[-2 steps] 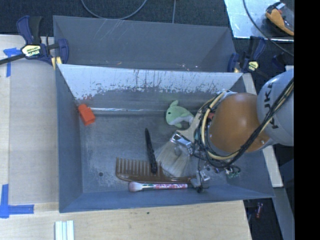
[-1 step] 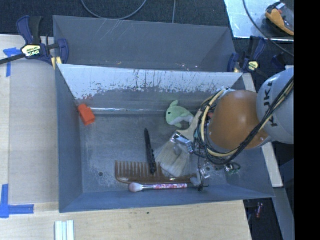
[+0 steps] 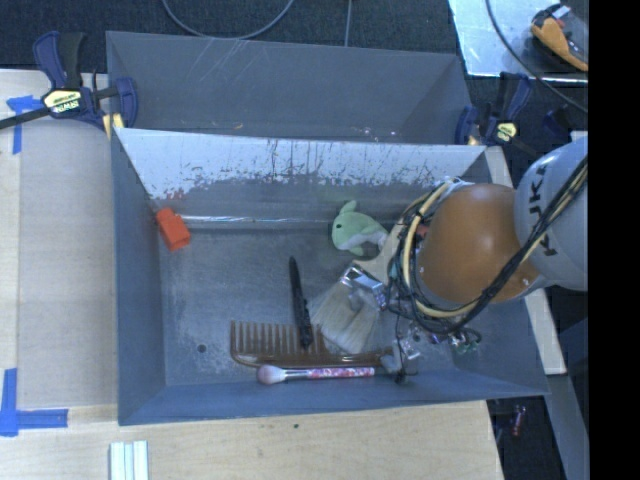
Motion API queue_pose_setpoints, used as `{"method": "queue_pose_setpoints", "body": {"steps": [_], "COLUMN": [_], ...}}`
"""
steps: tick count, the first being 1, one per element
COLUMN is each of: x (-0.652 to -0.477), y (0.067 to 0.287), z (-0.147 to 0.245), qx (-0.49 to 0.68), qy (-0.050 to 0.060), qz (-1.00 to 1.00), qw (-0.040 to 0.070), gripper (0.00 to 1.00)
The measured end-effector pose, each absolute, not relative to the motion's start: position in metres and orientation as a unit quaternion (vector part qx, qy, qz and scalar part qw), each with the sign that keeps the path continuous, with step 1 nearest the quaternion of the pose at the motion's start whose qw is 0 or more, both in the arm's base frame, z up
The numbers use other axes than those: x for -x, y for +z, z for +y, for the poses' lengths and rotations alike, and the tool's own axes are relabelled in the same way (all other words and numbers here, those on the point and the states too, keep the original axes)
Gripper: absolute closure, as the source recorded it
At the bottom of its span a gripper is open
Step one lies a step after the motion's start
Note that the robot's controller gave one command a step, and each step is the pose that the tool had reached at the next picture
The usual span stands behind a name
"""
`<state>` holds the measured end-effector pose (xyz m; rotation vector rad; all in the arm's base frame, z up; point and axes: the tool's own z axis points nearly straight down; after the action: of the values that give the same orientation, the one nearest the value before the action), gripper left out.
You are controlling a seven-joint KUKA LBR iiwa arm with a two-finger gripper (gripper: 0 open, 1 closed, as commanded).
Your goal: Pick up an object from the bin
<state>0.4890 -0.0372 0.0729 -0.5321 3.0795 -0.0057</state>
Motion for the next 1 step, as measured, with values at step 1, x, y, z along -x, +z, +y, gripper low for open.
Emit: {"method": "queue_pose_setpoints", "body": {"steps": [1], "x": [-0.4978], "y": [0.0739], "z": [-0.0378], "qx": [0.177], "qy": [-0.002], "qz": [0.984], "qw": [0.014], "gripper": [1.00]}}
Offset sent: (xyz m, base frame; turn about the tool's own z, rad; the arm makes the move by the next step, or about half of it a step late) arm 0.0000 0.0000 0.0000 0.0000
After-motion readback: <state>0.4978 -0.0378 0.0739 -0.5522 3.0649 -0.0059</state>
